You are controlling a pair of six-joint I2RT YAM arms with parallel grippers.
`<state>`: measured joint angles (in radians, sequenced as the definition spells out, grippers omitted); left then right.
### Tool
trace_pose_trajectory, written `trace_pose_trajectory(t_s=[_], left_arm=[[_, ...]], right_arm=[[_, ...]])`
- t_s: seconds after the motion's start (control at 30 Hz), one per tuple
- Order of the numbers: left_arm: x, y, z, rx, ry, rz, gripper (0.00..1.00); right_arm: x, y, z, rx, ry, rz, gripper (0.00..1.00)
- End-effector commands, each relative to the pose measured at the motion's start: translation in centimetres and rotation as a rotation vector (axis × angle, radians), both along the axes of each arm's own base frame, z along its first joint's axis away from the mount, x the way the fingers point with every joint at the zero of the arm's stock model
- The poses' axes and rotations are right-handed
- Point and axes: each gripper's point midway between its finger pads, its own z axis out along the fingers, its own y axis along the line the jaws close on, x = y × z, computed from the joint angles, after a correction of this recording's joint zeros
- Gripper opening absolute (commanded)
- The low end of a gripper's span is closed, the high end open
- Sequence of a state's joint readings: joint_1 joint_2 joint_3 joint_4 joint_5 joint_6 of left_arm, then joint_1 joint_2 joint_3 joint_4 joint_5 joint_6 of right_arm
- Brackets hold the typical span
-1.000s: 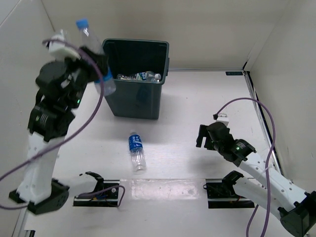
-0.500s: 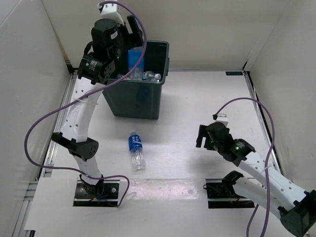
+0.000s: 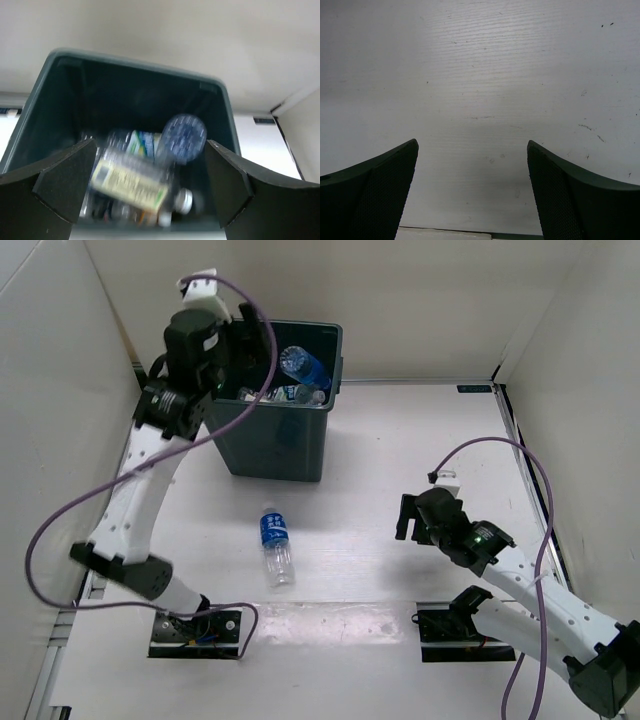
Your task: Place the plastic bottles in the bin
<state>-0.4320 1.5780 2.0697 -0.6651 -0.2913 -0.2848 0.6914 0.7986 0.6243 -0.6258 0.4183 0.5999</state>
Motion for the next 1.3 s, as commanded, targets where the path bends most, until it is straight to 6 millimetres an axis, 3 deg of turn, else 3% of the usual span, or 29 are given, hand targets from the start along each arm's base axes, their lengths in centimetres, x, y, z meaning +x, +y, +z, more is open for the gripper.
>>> trace_pose_trajectory(t_s=[0.0,0.03,0.07,0.1,0.2,0.23,0.3,0.33,0.37,0.43,0.5,0.53,0.63,0.67,0.73,0.83,0.97,1.17,1.27], left_arm=[[-5.5,1.6,3.0,-0.091,-0.143,0.002,1.00],[-6.2,1.5,2.7,-0.092,-0.151,-0.009,1.00],[-8.3,2.2,3.2,-0.113,-0.189,-0.016,1.00],[-8.6,1.4,1.5,-0.098,-0.161,-0.041,1.00],[-10.4,1.4,-1.1,-0.061,-0.115,-0.061,1.00],[-10.9,1.0,-3.3,-0.037,-0.074,-0.080,1.00],[-12.7,1.5,-4.3,-0.032,-0.060,-0.078,1.00],[-13.7,0.9,-6.8,-0.007,-0.029,-0.100,1.00],[-14.7,1.6,-6.5,-0.015,-0.053,-0.095,1.00],[-16.2,1.8,-8.5,0.012,-0.014,-0.112,1.00],[-17.0,2.8,-9.1,0.036,0.003,-0.089,1.00],[-17.7,3.5,-10.7,0.070,0.059,-0.080,1.00],[-18.4,4.6,-13.5,0.042,0.118,-0.022,1.00],[-18.5,4.6,-16.5,0.036,0.171,-0.008,1.00],[-18.7,3.9,-17.6,-0.005,0.177,-0.031,1.00],[-18.7,3.1,-21.7,0.007,0.264,-0.043,1.00],[-18.3,2.6,-24.5,0.053,0.336,-0.036,1.00],[-17.8,2.9,-25.9,0.074,0.377,0.014,1.00],[-18.1,2.5,-27.7,0.061,0.416,0.012,1.00]], right_arm=[[0.7,0.4,1.3,0.015,-0.043,-0.011,0.90],[0.7,0.4,1.3,0.015,-0.043,-0.011,0.90],[0.7,0.4,1.3,0.016,-0.042,-0.014,0.90],[0.7,0.5,1.3,0.015,-0.042,-0.009,0.90],[0.7,0.5,1.3,0.008,-0.043,-0.004,0.90],[0.6,0.6,1.2,0.006,-0.040,-0.003,0.90],[0.7,0.5,1.3,0.000,-0.042,-0.006,0.90],[0.7,0.7,1.4,0.005,-0.046,-0.003,0.90],[0.6,0.6,1.3,-0.002,-0.045,-0.002,0.90],[0.6,0.6,1.3,-0.006,-0.047,-0.003,0.90],[0.7,0.7,1.5,-0.003,-0.051,-0.002,0.90],[0.7,0.8,1.4,-0.007,-0.049,0.001,0.90],[0.7,0.7,1.3,-0.016,-0.047,-0.001,0.90],[0.8,0.7,1.4,-0.015,-0.050,-0.006,0.90],[0.7,0.8,1.3,-0.023,-0.047,-0.004,0.90],[0.6,1.0,1.2,-0.032,-0.044,0.003,0.90],[0.7,1.1,1.4,-0.039,-0.050,0.004,0.90],[0.6,1.3,1.3,-0.060,-0.054,0.001,0.90],[0.5,1.2,1.2,-0.070,-0.055,0.000,0.90]])
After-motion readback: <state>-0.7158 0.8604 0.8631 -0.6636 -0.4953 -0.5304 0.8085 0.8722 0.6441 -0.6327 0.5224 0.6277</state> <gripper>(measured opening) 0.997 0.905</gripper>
